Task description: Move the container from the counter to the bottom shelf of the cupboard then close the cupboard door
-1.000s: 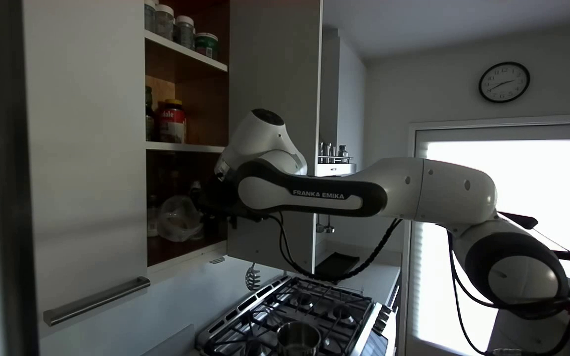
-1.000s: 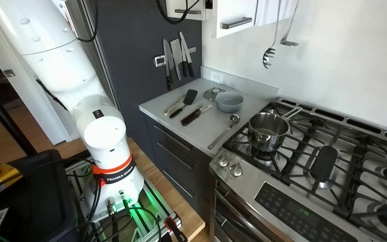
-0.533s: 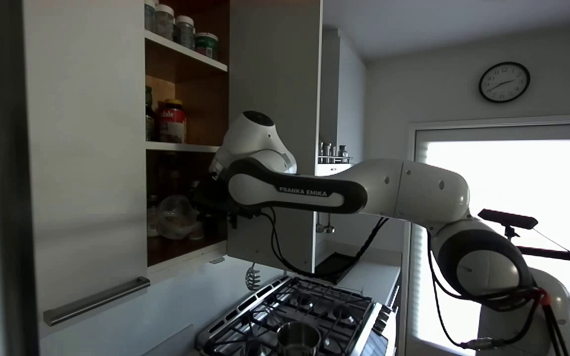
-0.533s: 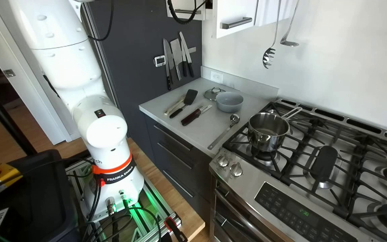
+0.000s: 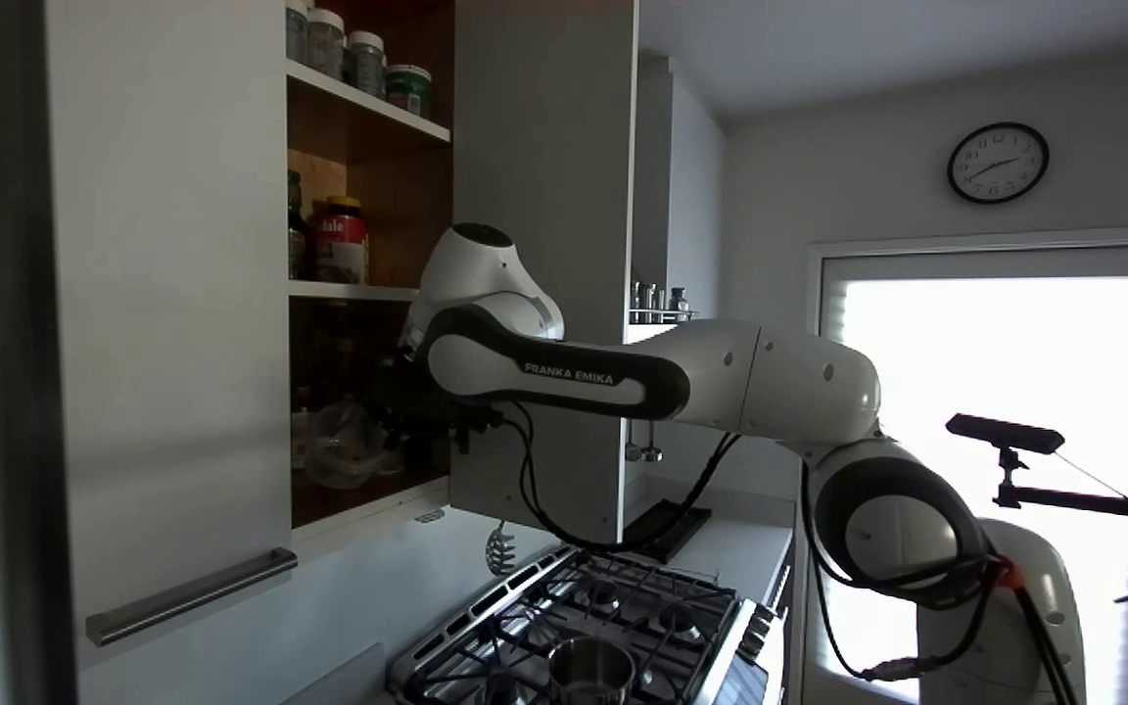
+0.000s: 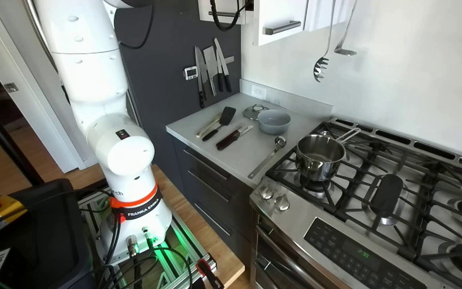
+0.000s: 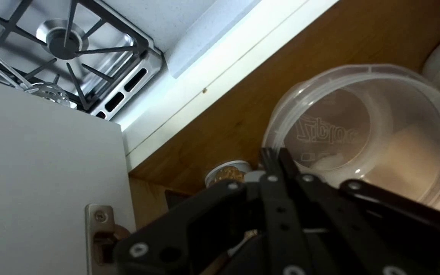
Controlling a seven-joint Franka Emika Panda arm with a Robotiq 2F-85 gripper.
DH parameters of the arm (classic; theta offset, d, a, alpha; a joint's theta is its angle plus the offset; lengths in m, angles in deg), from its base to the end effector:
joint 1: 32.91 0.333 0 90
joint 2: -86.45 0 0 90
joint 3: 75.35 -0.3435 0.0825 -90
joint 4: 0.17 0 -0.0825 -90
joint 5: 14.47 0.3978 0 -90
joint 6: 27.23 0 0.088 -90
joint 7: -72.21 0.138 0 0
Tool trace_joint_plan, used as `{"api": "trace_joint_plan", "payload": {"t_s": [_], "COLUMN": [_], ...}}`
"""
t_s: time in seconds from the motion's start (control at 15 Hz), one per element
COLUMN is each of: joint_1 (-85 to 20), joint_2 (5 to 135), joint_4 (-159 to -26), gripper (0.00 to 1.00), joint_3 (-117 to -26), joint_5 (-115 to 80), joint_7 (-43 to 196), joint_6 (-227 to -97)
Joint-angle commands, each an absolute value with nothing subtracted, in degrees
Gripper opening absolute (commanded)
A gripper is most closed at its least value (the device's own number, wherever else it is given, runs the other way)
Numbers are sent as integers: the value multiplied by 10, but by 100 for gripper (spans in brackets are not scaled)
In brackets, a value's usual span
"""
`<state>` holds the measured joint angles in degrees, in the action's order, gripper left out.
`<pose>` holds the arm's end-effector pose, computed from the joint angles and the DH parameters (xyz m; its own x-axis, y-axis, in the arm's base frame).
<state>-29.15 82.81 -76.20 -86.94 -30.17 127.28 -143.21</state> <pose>0.6173 0.1394 0.7676 0.6001 -0.5907 0.5394 -0.4956 -0.8038 -0.3290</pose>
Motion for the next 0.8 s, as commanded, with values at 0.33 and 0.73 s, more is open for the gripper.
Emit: {"api": "trace_joint_plan", "payload": {"t_s": [0.33, 0.73], "joint_1": [-289, -288], "joint_2": [772, 760], "joint_4": [-689, -672], "gripper": [27, 61], "joint_3": [-872, -871], "joint_5": [-298, -306], "joint_7": [1273, 1275], "joint_6": [-1378, -1380]}}
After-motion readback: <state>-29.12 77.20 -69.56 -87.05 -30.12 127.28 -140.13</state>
